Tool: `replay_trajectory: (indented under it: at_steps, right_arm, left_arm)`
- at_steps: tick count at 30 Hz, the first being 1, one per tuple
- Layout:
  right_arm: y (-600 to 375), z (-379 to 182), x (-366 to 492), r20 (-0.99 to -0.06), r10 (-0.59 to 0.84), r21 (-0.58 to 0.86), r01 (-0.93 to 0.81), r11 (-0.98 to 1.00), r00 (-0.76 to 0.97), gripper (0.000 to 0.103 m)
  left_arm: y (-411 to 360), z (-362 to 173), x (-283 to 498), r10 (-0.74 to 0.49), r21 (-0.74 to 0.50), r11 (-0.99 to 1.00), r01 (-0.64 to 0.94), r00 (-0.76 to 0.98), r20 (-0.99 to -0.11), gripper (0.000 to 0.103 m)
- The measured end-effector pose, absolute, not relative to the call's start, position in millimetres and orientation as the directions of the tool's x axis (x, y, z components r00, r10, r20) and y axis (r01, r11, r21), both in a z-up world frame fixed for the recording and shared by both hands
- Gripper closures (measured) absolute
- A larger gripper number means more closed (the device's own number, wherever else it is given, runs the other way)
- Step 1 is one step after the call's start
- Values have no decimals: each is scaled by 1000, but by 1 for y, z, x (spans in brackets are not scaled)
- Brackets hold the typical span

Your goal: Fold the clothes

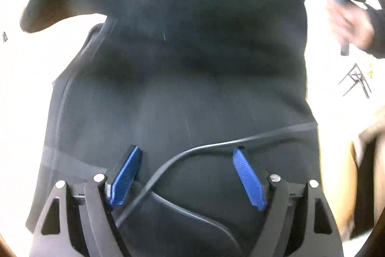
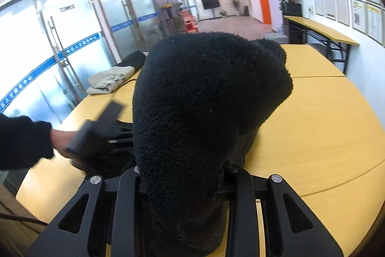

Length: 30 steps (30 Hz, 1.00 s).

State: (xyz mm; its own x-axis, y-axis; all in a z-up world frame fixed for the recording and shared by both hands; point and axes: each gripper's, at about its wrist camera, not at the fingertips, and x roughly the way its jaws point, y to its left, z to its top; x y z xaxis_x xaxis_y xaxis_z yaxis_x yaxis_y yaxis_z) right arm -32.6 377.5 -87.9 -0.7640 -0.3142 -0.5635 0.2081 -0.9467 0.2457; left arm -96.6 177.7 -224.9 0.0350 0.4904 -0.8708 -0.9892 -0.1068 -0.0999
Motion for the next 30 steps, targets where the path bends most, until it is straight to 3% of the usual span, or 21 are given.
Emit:
replay_trajectory:
  at_steps: [3,11,15,20,24,30]
  right_arm:
    - [382,-90,-16,-550,-338,225,254,-941,-764,76]
    - [327,-94,-59,-549,-385,221,316,-923,-742,75]
    - [300,-85,-49,-532,-424,204,375,-904,-733,75]
    - [247,-111,-35,-586,-478,148,494,-857,-654,75]
    - [222,-151,-27,-652,-449,84,530,-844,-611,75]
    - [222,-157,-27,-638,-446,14,570,-822,-628,75]
  left_arm:
    - [114,-212,-92,447,-119,-122,-985,52,-893,21]
    - [110,-207,-99,485,-119,-158,-980,28,-874,11]
    - [94,-201,-92,509,-122,-161,-979,23,-860,11]
    - [49,-185,-74,524,-122,-162,-979,19,-851,11]
    - [39,-174,-68,523,-121,-170,-978,14,-852,14]
    - [-8,-136,-54,507,-112,-232,-966,-21,-861,23]
